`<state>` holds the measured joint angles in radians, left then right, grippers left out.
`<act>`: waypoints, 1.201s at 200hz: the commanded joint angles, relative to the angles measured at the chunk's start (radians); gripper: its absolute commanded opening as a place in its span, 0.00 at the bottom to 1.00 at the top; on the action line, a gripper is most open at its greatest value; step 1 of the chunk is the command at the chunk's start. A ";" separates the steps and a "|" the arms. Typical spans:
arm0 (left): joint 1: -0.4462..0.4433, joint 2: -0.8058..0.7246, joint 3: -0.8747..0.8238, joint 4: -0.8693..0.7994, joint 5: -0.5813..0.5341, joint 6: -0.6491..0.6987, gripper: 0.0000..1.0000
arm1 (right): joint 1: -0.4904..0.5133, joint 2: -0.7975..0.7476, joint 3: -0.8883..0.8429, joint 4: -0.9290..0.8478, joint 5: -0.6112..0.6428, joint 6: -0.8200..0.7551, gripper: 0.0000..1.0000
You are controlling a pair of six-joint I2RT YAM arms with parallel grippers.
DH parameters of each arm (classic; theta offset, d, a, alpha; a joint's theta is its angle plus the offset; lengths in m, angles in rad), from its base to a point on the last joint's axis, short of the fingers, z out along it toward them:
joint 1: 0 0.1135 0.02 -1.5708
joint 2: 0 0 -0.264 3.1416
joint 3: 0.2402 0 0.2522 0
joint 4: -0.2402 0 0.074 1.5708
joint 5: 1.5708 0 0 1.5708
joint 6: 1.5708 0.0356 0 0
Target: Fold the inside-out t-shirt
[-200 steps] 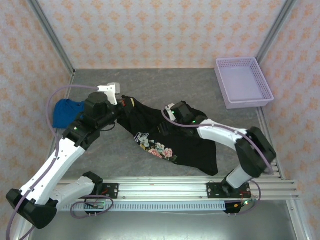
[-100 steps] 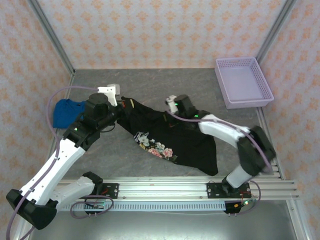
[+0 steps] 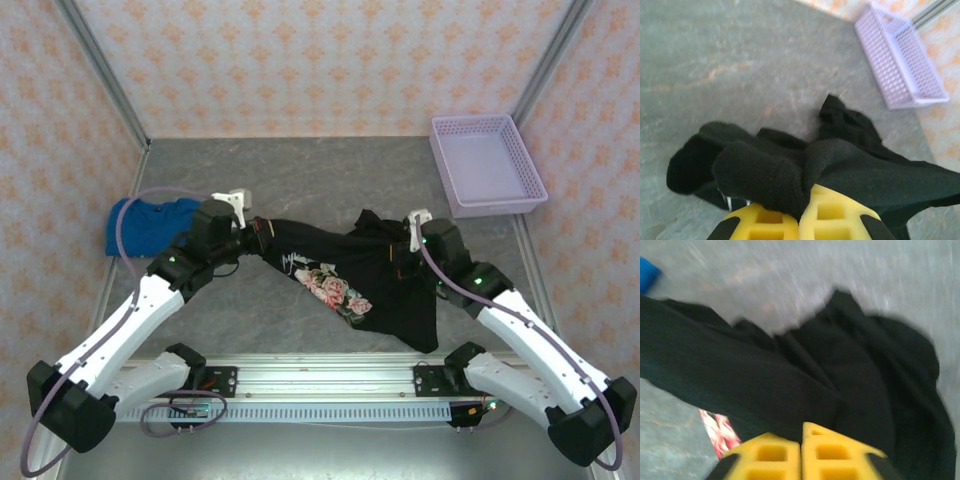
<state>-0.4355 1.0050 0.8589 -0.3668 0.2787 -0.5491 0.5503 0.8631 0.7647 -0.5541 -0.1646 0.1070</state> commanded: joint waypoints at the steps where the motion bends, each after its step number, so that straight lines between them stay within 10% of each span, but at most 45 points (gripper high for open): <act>1: 0.011 0.016 -0.039 -0.031 0.036 -0.025 0.00 | 0.027 -0.005 -0.046 -0.018 0.049 0.039 0.27; 53: 0.011 0.040 -0.010 -0.031 0.060 -0.005 0.00 | 0.173 0.351 0.078 0.267 -0.077 -0.257 0.77; 96: 0.011 0.046 0.010 -0.041 0.056 0.002 0.00 | 0.301 0.589 0.162 0.351 -0.181 -0.339 0.82; 131: 0.012 0.049 0.018 -0.038 0.054 0.003 0.00 | 0.342 0.657 0.151 0.403 -0.146 -0.312 0.67; 186: 0.011 0.038 0.017 -0.061 0.010 0.009 0.00 | 0.289 0.558 0.106 0.418 -0.127 -0.289 0.01; 240: 0.010 0.068 -0.028 -0.078 -0.209 0.043 0.00 | 0.156 0.445 0.188 0.325 -0.364 -0.160 0.00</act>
<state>-0.4358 1.0523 0.8444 -0.4160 0.2268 -0.5404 0.7521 1.3487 0.8867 -0.1822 -0.3962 -0.1410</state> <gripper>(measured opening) 0.046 0.046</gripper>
